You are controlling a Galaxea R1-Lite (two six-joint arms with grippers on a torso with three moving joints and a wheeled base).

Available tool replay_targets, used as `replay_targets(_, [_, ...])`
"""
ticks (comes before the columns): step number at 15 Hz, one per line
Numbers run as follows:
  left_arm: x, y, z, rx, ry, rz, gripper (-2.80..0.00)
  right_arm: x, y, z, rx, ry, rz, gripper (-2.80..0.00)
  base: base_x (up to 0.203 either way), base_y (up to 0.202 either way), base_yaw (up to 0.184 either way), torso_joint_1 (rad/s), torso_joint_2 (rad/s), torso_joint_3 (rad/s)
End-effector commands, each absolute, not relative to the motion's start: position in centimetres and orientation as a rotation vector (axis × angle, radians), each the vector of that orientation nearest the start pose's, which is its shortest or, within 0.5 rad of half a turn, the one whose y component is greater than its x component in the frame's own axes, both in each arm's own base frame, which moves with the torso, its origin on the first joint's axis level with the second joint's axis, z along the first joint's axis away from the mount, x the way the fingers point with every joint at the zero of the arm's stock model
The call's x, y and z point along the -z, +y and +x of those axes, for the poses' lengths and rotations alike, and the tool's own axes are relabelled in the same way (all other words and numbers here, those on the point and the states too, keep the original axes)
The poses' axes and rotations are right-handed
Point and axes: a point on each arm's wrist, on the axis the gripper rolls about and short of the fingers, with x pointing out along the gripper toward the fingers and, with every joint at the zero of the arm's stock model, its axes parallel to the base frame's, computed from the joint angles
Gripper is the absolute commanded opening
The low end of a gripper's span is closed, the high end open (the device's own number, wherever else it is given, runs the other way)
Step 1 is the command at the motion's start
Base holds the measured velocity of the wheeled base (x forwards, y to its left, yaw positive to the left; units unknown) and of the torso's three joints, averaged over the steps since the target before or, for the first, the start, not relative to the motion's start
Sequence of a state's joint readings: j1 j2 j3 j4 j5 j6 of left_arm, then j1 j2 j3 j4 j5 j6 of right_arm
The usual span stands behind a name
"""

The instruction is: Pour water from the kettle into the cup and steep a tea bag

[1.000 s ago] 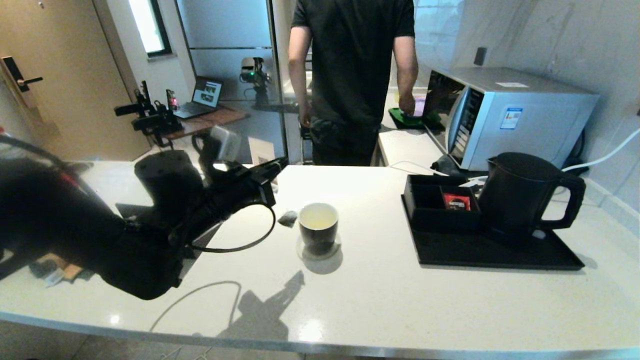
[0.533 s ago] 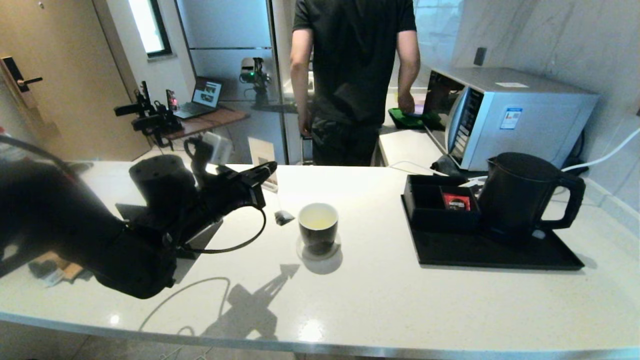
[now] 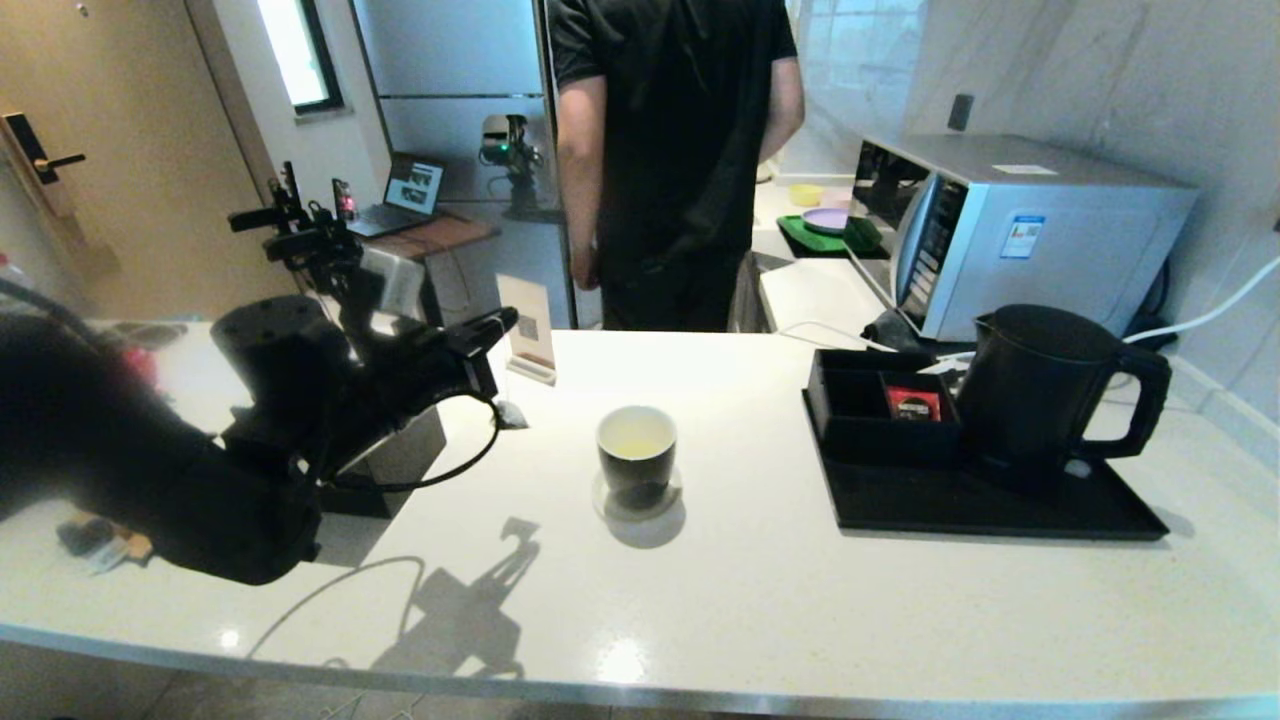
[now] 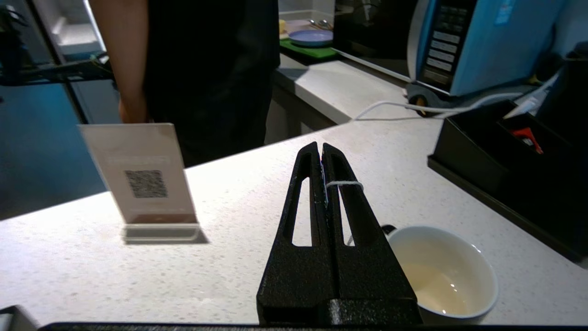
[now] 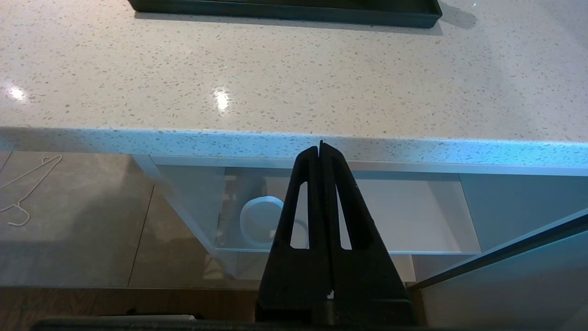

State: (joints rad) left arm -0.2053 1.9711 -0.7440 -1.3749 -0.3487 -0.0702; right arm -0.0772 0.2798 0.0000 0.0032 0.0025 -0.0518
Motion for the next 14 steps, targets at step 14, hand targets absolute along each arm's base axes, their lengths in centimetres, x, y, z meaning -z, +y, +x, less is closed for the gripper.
replay_targets(14, [-23.4,-2.0,34.0,0.427,-0.217,-0.029,-2.8,-7.9,0.0,-0.1,0.066,0.285,-0.04,-2.8,0.0,0.0,0.0,0.0,0.0,0.0])
